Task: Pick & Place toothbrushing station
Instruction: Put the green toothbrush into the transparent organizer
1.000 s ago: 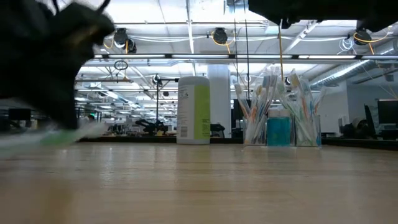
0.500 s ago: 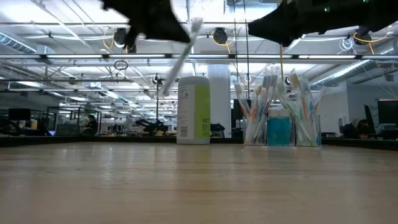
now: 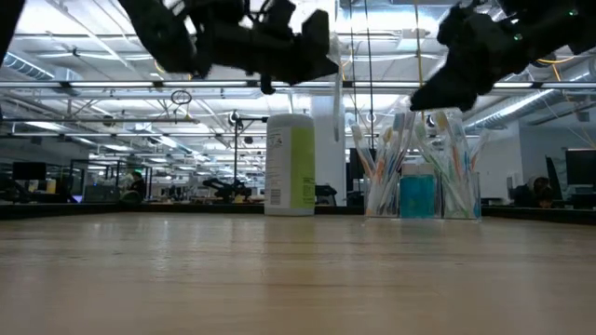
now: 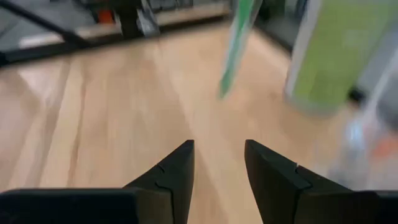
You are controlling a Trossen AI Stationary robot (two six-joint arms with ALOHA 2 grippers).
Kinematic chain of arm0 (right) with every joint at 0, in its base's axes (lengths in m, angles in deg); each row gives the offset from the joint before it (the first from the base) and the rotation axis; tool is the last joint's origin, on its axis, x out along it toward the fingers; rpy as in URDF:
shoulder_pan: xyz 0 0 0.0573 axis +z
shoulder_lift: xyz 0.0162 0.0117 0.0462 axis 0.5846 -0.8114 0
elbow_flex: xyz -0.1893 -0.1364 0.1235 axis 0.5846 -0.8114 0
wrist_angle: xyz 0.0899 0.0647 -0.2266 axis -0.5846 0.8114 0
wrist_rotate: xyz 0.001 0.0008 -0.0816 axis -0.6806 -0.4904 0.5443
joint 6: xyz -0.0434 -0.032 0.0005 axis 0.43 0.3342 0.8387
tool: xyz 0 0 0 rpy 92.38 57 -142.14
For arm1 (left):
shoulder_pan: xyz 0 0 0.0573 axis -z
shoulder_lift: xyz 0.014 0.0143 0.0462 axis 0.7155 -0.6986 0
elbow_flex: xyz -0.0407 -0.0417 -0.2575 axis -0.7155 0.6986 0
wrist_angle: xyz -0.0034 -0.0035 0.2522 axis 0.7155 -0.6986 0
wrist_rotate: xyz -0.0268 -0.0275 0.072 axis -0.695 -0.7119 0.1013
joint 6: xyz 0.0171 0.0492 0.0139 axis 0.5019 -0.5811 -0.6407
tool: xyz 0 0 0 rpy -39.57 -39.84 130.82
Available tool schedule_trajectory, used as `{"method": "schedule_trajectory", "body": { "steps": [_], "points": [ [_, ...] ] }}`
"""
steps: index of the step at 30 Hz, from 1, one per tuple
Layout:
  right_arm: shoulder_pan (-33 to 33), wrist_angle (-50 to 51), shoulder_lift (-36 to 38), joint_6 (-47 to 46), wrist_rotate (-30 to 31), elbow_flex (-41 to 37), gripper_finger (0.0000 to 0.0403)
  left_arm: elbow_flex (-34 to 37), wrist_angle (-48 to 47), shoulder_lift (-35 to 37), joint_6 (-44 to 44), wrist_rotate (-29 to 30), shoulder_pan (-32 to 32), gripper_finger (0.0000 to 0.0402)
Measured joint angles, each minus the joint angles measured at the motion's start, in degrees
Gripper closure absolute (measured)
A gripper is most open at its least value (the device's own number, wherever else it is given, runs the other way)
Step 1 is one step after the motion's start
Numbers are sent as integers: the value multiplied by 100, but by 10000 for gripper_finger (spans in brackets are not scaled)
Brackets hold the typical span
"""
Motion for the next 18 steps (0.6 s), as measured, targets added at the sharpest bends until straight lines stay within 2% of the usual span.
{"method": "schedule_trajectory", "body": {
  "steps": [2,5,7,11,14,18],
  "points": [
    [-4,601,156,-357,-240,0,271,0,828,-378,-270,-306,-200,399],
    [-4,1286,271,-817,-712,0,271,-41,2044,-898,-571,-408,-465,399],
    [-2,1596,261,-1005,-887,-4,271,-244,2408,-1212,-535,-489,-646,400],
    [-41,1787,166,-954,-878,-4,271,-1111,2015,-1888,-270,-1147,-877,400],
    [-63,1782,133,-884,-880,-4,271,-1757,1494,-2310,-387,-822,-903,400],
    [-61,1819,135,-886,-887,-4,271,-2123,1276,-2657,-317,-477,-902,400]
  ]
}}
